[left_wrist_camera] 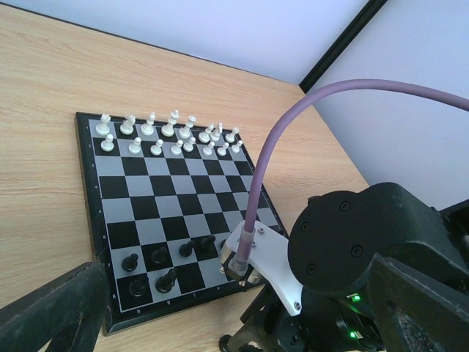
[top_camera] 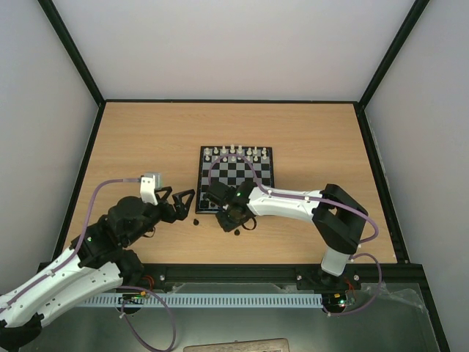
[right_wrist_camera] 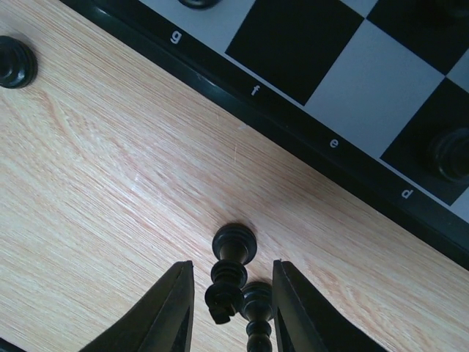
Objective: Set up the chess pieces on the board
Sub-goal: Pick up the chess piece at the center of the board.
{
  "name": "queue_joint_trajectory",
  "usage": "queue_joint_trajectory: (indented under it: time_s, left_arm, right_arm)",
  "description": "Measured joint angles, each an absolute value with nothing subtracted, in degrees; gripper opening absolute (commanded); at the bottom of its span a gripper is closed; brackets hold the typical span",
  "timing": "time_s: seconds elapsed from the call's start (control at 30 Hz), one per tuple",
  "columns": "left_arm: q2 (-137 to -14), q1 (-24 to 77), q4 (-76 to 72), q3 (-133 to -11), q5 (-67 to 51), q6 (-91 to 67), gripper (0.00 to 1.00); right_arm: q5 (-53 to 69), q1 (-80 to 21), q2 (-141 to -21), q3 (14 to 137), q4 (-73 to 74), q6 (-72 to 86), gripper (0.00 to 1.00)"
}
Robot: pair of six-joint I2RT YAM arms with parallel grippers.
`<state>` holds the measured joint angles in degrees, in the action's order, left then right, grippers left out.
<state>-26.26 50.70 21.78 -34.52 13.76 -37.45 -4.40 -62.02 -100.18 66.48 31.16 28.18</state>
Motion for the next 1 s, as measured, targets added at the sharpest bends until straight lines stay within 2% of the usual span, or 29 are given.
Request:
queue_joint_trajectory:
  time_s: [0.23,0.57,0.77,1.0]
  left_arm:
    - [-26.15,50.70,21.78,-34.52,13.76,-37.45,1.00]
    - [-26.15,50.70,21.76,-34.26,13.76,-37.45,0.99]
    - [-26.17,50.70,21.74,-34.00,13.76,-37.43,1.00]
    - [-26.17,50.70,21.74,-34.00,13.74,-37.43,0.99]
  right_arm:
    - [-4.25,-62.02,-100.36,67.02,31.18,27.81,0.22]
    - [-4.29,-62.02,-101.25,67.13,31.20,27.53,0.27]
    - [-4.36,-62.04,-102.08,67.24,31.31,27.27,0.14]
    - [-5.41,-62.15,-102.24,68.79,32.32,27.27,0.13]
